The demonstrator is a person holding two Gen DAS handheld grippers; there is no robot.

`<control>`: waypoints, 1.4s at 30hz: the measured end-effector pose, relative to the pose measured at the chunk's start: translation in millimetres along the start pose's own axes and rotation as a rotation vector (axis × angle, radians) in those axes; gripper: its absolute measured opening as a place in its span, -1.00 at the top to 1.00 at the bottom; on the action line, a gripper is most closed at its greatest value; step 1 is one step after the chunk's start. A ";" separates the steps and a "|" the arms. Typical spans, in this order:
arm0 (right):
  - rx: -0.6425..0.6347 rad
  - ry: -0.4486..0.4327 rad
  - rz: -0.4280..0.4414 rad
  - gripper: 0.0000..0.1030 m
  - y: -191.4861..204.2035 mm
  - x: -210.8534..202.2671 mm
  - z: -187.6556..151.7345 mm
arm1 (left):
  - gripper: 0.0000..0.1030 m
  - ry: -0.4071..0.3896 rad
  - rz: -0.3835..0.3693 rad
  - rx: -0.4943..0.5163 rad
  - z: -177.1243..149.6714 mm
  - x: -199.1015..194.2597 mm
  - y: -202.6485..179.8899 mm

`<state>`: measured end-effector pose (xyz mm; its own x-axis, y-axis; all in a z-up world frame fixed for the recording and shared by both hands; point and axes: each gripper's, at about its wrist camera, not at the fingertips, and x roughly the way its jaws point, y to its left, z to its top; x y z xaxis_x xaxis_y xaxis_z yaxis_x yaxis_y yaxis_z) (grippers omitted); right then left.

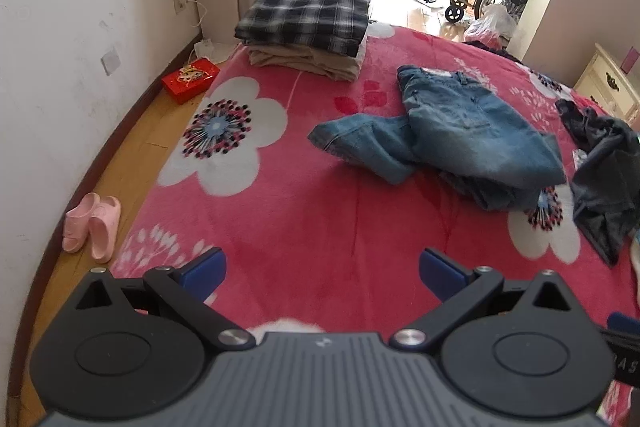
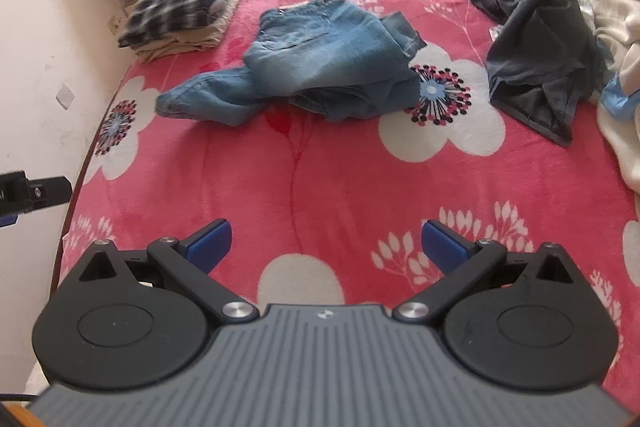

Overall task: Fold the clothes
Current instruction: 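Reach both grippers toward the blue jeans and grasp the waistband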

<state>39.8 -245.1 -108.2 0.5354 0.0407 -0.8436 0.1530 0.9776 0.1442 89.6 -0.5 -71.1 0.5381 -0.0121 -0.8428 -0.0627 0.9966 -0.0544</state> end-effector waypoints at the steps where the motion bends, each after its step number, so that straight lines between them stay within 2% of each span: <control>1: 0.005 0.005 -0.002 -0.97 -3.4 5.3 4.0 | -1.00 -0.001 -0.002 -0.003 5.6 8.0 -2.5; 9: 0.016 -0.042 -0.008 -0.97 -37.0 60.7 52.4 | -0.99 -0.047 -0.025 0.050 54.3 88.4 -25.4; 14: -0.018 -0.124 0.052 -0.96 -49.1 101.7 114.9 | -0.93 -0.091 -0.078 0.066 93.6 131.7 -38.8; 18: -0.064 -0.187 0.094 -0.94 -47.2 140.4 176.5 | -0.81 -0.083 -0.083 0.108 121.0 172.2 -57.6; 21: -0.095 -0.194 0.106 -0.88 -44.4 178.7 217.4 | -0.57 -0.059 -0.092 0.140 132.7 202.1 -71.3; 23: -0.101 -0.155 0.129 -0.68 -43.4 205.8 234.4 | -0.19 -0.039 -0.105 0.147 135.4 216.0 -76.8; 25: -0.107 -0.110 0.148 -0.49 -42.3 231.5 247.1 | -0.02 -0.012 -0.110 0.150 135.7 227.5 -80.0; 26: -0.107 -0.078 0.153 -0.25 -42.3 242.7 248.3 | 0.07 0.002 -0.113 0.150 135.0 232.0 -80.2; 27: -0.103 -0.041 0.156 -0.10 -42.9 253.9 247.7 | 0.12 0.016 -0.116 0.148 133.7 235.2 -79.4; 29: -0.092 0.024 0.167 0.47 -44.9 273.1 245.0 | 0.21 0.045 -0.125 0.139 130.9 239.1 -75.1; 30: -0.083 0.032 0.185 0.57 -45.5 274.4 241.4 | 0.21 0.059 -0.130 0.133 129.6 240.6 -72.5; 32: -0.087 0.006 0.251 0.70 -44.3 263.0 233.3 | 0.22 0.079 -0.142 0.120 128.3 239.4 -65.7; 36: -0.149 -0.027 0.399 0.71 -35.7 233.9 206.4 | 0.14 0.073 -0.202 0.086 133.7 223.2 -53.0; 38: -0.216 -0.017 0.426 0.71 -25.1 226.6 190.5 | -0.20 0.055 -0.262 0.072 140.2 212.1 -53.1; 40: -0.266 -0.006 0.457 0.71 -14.3 222.3 171.9 | -0.45 0.030 -0.318 0.070 147.3 201.3 -59.6; 42: -0.300 0.003 0.495 0.71 -2.3 216.6 152.4 | -0.54 0.013 -0.363 0.085 153.2 194.0 -71.2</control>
<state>282.0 -269.9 -212.5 0.4805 0.5085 -0.7146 -0.3579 0.8575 0.3696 327.3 -61.2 -148.7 0.5015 -0.3661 -0.7839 0.2002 0.9306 -0.3065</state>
